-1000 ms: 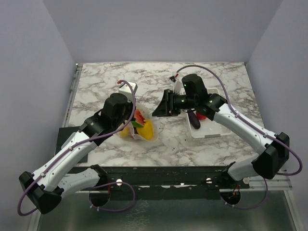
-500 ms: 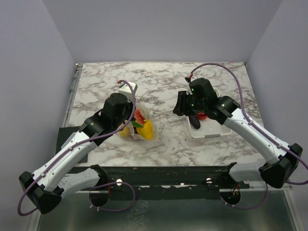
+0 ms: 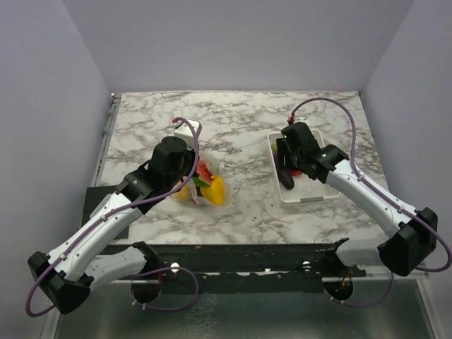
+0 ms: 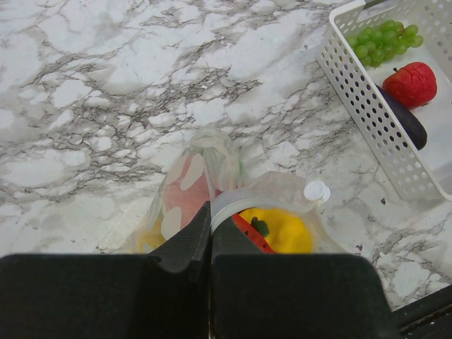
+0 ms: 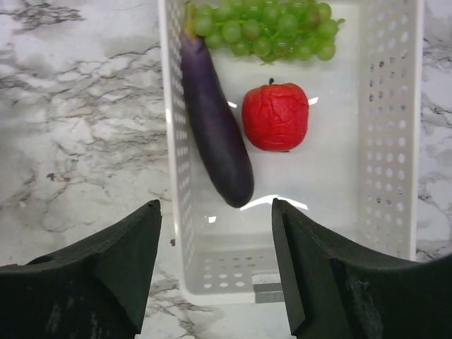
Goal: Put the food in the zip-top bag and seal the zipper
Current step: Pick up the fake fruit from the bin.
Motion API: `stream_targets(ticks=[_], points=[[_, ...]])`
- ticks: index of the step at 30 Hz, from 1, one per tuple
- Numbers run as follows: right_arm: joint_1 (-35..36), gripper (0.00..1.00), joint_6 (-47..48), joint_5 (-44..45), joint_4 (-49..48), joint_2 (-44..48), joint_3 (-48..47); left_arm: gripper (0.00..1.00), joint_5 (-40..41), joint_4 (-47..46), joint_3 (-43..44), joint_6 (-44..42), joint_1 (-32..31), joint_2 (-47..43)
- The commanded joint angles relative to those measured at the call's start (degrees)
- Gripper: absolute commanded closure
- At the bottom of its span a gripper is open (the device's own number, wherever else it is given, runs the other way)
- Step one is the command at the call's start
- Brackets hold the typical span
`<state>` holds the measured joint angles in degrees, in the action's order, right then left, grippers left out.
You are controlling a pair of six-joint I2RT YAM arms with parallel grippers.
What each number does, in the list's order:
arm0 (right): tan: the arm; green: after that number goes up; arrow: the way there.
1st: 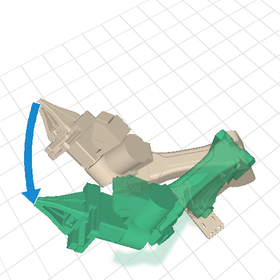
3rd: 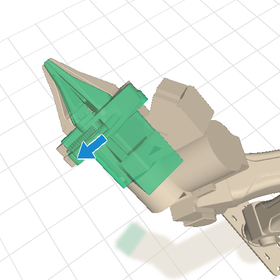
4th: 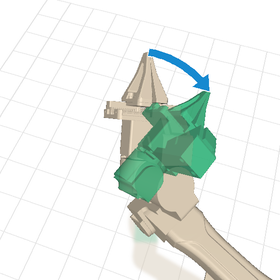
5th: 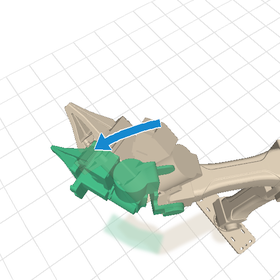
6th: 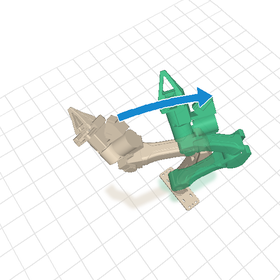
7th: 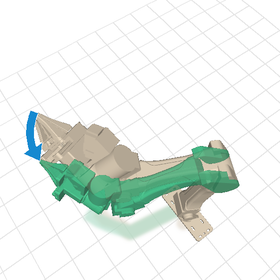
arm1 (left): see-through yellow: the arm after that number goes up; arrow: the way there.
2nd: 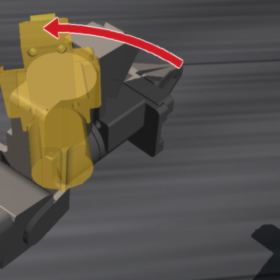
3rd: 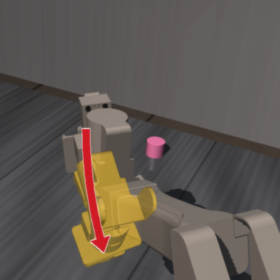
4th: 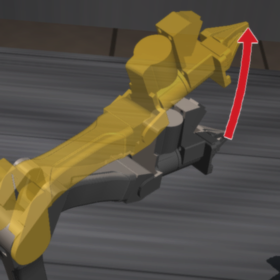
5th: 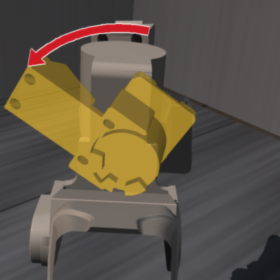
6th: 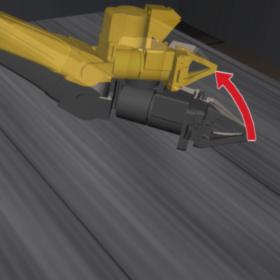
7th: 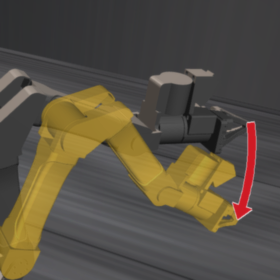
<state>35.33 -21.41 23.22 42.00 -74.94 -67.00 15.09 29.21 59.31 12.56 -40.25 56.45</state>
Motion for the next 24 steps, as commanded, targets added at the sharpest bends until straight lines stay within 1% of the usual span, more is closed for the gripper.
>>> stream_targets(ticks=[1,6,9,14,17,19,24], points=[[-4.47,0.31,2.98,1.56,-3.59,-1.26,1.59,1.0,1.44,-2.67,-0.33,0.01,-0.12,-1.25],[-11.04,0.29,2.95,-6.37,-7.18,-2.37,3.93,1.0,1.09,-2.66,-0.33,0.06,-0.18,-1.26],[-13.46,0.27,3.24,-9.78,-8.75,-4.59,4.28,1.0,0.86,-2.67,-0.34,0.0,-0.13,-1.34],[-16.13,0.19,2.99,-11.88,-10.08,-9.84,3.91,1.0,0.73,-2.67,-0.33,-0.05,-0.18,-1.34],[-17.53,0.17,2.77,-14.08,-11.8,-12.02,4.47,1.0,0.63,-2.67,-0.33,0.01,-0.17,-1.34],[-17.9,0.15,2.4,-13.9,-12.57,-13.37,4.6,1.0,0.62,-2.67,-0.33,0.01,-0.1,-1.34],[-19.03,0.14,1.55,-14.29,-14.13,-16.04,4.52,1.0,0.37,-2.69,-0.33,0.01,-0.17,-1.34]])
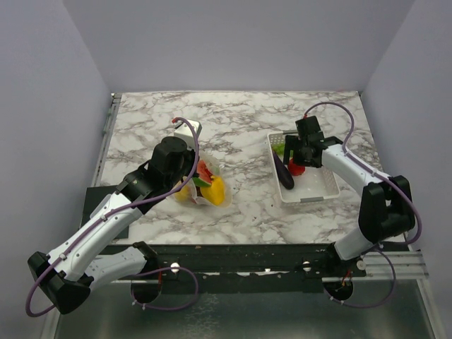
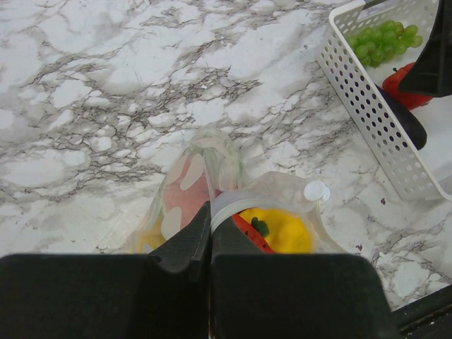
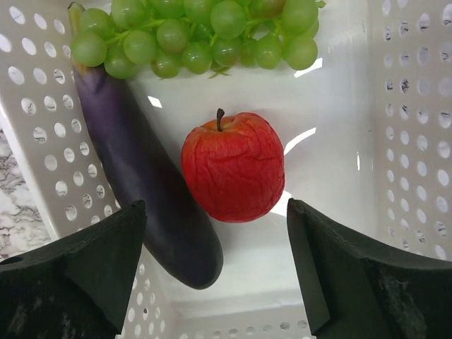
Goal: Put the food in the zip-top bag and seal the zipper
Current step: Pick up the fake fruit from the bin.
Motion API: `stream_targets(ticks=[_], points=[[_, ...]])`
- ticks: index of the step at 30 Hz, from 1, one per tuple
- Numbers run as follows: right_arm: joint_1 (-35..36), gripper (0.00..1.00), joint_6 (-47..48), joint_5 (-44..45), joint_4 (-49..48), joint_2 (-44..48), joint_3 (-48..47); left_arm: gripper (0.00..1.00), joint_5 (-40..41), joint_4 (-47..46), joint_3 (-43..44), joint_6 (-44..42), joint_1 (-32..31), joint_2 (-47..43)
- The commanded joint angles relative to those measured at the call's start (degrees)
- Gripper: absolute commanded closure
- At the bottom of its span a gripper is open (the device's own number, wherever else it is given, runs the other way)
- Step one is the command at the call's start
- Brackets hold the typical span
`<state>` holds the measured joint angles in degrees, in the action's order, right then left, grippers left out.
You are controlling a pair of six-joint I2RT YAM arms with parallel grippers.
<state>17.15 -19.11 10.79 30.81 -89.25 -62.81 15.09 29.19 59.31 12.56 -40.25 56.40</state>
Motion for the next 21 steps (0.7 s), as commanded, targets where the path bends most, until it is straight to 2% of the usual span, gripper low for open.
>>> stream_targets(ticks=[1,12,21], points=[[-0.95,0.14,-0.8,-2.09,-3.17,-2.2,0.2,1.0,0.38,-2.73,-0.33,0.01,-0.16,-1.28],[-1.51,0.17,-1.5,-1.24,-4.24,-6.53,-0.61,1.0,0.27,-2.73,-0.42,-0.14,-0.15,-1.4],[-1.6,0.3,-2.06,-0.03,-4.11,-7.62,-0.56,1.0,0.33,-2.73,-0.42,-0.17,-0.18,-1.38]])
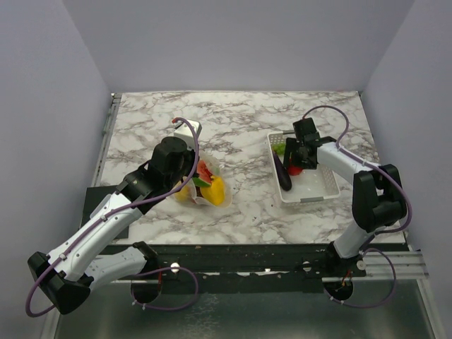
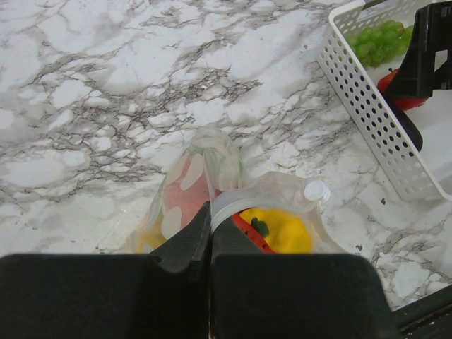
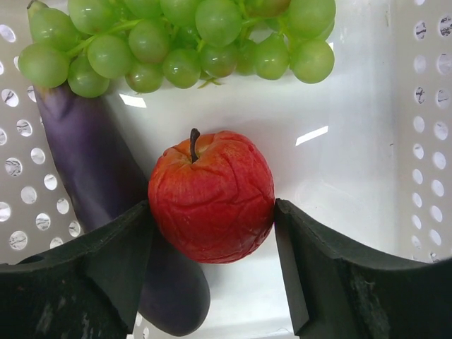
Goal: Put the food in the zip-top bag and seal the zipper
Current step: Pick up the fake fruit from the bin.
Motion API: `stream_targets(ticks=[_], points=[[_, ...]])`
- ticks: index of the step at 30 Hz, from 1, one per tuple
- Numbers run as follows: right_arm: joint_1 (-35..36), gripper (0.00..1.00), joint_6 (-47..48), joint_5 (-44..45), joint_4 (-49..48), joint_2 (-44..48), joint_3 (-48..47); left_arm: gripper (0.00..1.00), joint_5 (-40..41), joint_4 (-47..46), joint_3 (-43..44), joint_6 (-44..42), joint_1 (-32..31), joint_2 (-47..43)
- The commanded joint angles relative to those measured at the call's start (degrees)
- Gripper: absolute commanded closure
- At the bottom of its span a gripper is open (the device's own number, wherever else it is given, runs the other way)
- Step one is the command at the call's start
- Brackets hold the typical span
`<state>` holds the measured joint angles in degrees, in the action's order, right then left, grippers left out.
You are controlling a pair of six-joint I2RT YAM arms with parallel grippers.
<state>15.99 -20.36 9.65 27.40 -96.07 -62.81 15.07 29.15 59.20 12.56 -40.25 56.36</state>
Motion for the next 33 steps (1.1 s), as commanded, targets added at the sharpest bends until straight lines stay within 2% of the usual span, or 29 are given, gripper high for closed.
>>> stream_targets(ticks=[1,9,11,13,20,33], points=[[-0.43,0.32,-0.74,1.1,-0.61,-0.72,-0.56,1.0,0.34,-2.69,-0.36,-0.16,-0.18,-1.34],[-0.43,0.6,-0.96,0.58,-0.19,2.42,-0.19,1.0,0.48,-2.69,-0.33,-0.11,-0.14,-1.43],[-0.44,0.61,-1.01,0.54,0.09,3.43,-0.23,1.0,0.48,-2.69,-0.36,-0.16,-0.16,-1.34],[-0.43,0.69,-1.07,0.56,0.51,4.5,-0.32,1.0,0.49,-2.69,-0.31,-0.12,-0.18,-1.34],[-0.35,0.7,-0.8,-2.97,1.48,11.17,-0.23,1.0,0.57,-2.69,-0.31,-0.09,-0.13,-1.27],[0.78,0.7,0.32,-25.64,-1.6,26.27,1.79,1.0,0.73,-2.69,-0.31,-0.09,-0.16,-1.34]])
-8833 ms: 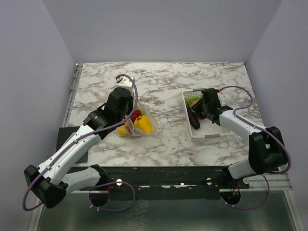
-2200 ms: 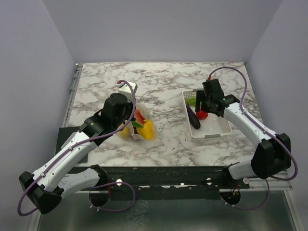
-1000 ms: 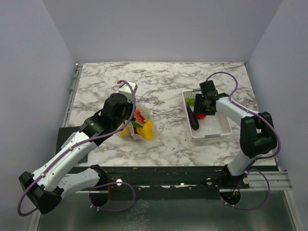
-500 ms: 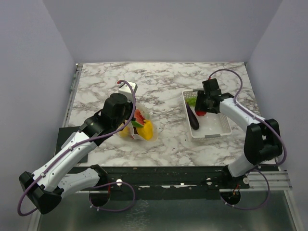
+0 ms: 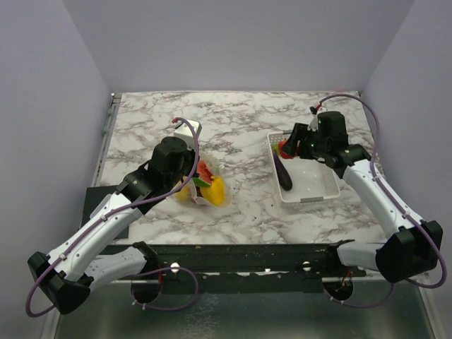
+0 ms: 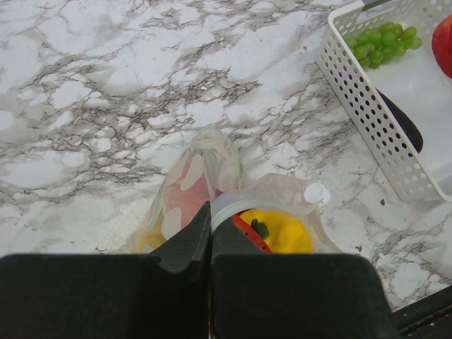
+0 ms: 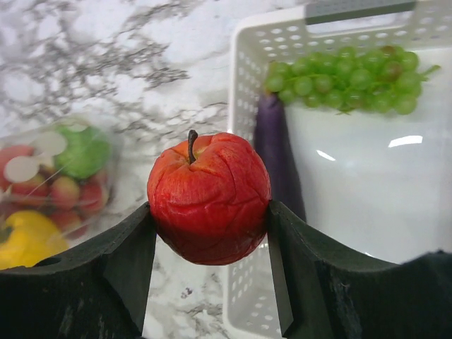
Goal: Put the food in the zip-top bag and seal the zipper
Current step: Pick up the fake fruit from the bin, then place the fake fruit in the zipper food storage bag.
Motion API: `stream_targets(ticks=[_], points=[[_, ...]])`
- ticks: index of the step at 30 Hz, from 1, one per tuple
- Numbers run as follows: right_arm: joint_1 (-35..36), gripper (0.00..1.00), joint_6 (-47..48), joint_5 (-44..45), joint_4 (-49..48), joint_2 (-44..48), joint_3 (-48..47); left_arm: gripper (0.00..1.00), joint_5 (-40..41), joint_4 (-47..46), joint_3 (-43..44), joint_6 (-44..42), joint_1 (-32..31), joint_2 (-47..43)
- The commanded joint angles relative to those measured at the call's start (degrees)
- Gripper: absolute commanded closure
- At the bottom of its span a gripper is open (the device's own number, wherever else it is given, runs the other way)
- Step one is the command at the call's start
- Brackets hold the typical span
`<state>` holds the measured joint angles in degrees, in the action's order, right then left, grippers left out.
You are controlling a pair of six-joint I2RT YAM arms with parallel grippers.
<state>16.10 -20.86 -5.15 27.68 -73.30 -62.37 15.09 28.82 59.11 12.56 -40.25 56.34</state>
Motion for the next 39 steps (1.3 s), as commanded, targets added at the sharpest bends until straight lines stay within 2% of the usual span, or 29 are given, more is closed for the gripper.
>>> stream_targets(ticks=[1,12,25,39], points=[[0.88,0.7,0.93,-13.11,-2.3,4.46,1.49,1.0,0.66,-2.36,-0.23,-0.1,-0.18,-1.29],[8.11,0.7,-1.08,-28.81,-6.93,10.09,0.72,1.0,0.63,-2.41,-0.16,-0.01,-0.18,-1.21],[27.01,0.7,-1.29,-22.86,-7.83,2.05,-6.32,1.0,0.2,-2.28,-0.14,-0.21,-0.18,-1.06],[33.85,0.7,-2.49,-17.55,-8.52,-11.75,-14.91,1.0,-0.62,-2.28,-0.1,-0.22,-0.18,-1.32]])
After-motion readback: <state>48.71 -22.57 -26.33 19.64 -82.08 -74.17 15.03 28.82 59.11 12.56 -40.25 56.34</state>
